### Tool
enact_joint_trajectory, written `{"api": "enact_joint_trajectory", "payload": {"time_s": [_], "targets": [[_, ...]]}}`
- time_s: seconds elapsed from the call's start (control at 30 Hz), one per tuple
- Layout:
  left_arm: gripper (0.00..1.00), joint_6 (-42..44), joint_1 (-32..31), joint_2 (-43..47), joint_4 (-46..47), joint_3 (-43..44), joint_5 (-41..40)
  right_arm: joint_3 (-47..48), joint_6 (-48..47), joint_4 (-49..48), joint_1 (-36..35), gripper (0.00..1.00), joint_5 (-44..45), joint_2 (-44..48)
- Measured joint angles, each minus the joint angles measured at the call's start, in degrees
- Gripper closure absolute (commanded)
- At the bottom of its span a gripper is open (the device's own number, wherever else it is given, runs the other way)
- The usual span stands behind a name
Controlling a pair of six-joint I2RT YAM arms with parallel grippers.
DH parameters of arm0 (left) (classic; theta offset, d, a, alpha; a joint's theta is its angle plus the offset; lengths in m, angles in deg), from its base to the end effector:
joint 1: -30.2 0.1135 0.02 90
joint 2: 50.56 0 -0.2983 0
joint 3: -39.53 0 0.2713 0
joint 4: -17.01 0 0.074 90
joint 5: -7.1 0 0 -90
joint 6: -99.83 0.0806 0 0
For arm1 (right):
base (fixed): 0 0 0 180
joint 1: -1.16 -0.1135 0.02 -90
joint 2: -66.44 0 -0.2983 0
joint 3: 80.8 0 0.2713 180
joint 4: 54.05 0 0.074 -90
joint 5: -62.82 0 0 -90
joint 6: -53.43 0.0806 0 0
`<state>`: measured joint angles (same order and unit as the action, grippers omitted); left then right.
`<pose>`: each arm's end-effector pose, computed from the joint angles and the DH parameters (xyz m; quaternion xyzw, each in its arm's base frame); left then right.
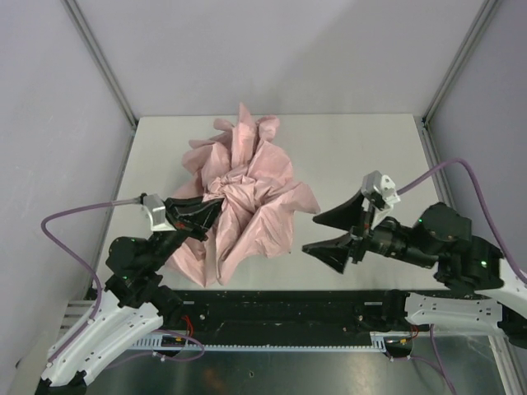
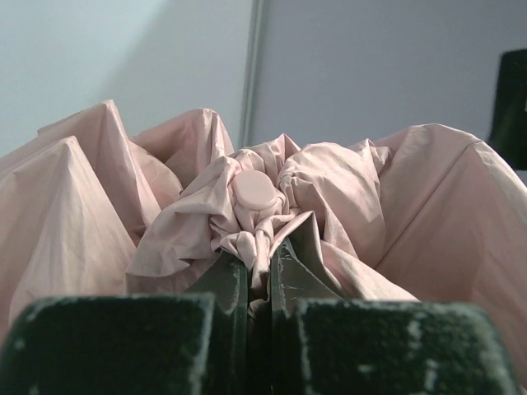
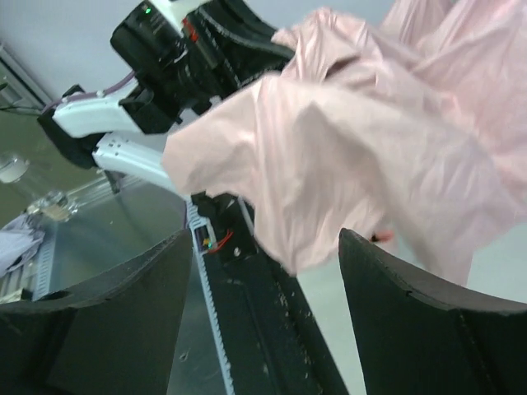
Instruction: Put away the umbrella
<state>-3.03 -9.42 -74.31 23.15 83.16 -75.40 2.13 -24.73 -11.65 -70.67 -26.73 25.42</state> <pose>0.1014 -0.0976 0.3934 0.1763 0.5015 -0.4053 0.7438 0.0478 0.1437 0.4892 -0.3526 0.6164 0.4675 0.5264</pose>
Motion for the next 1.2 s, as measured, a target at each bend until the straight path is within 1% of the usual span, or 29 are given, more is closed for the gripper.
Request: {"api": "enact_joint_trajectory", "payload": {"time_s": [0.13,0.37,0.43,0.5,0.63,0.7,0.77,0.87,1.0,1.13,1.2], "targets": [[1.0,-0.42,0.02,-0.57,0.52,0.0,3.56,0.04,-1.68,-6.64,0.5,0.3,0.31,-6.38],[1.0,-4.76,0.07,-3.45,4.44,-0.11,11.69,0.11,-2.05,-19.93,2.36,0.38,-4.24,-24.83],[1.0,-5.09,0.85,-3.63,4.55,-0.39,12.5,0.48,-2.49,-20.72,2.86,0.38,-4.42,-27.98],[1.0,-5.35,1.81,-3.65,4.83,-0.85,12.74,1.27,-2.67,-20.83,3.67,0.31,-4.79,-29.38],[1.0,-6.54,1.75,-3.34,6.64,-0.94,14.75,2.23,-2.36,-19.54,3.48,0.2,-6.21,-28.46],[1.0,-7.13,1.44,-2.86,7.67,-1.18,15.87,2.51,-1.73,-17.79,3.08,0.13,-6.86,-26.8],[1.0,-7.67,1.03,-2.4,8.48,-1.51,16.59,2.58,-0.87,-15.04,2.8,0.09,-6.97,-24.52],[1.0,-8.15,0.72,-2.29,9.77,-2.01,16.63,2.64,0.17,-9.9,2.82,0.06,-6.21,-19.93],[1.0,-8.13,0.68,-2.91,10.19,-2.03,16.7,2.62,0.83,-2.56,2.89,0.06,-3.67,-12.37],[1.0,-8.15,0.63,-3.58,10.4,-2.03,17.0,2.43,0.28,-0.07,3.52,0.05,-2.4,-8.15],[1.0,-8.31,0.63,-3.8,10.4,-2.03,17.25,2.08,-0.13,-0.63,3.78,0.02,-2.38,-7.5]]}}
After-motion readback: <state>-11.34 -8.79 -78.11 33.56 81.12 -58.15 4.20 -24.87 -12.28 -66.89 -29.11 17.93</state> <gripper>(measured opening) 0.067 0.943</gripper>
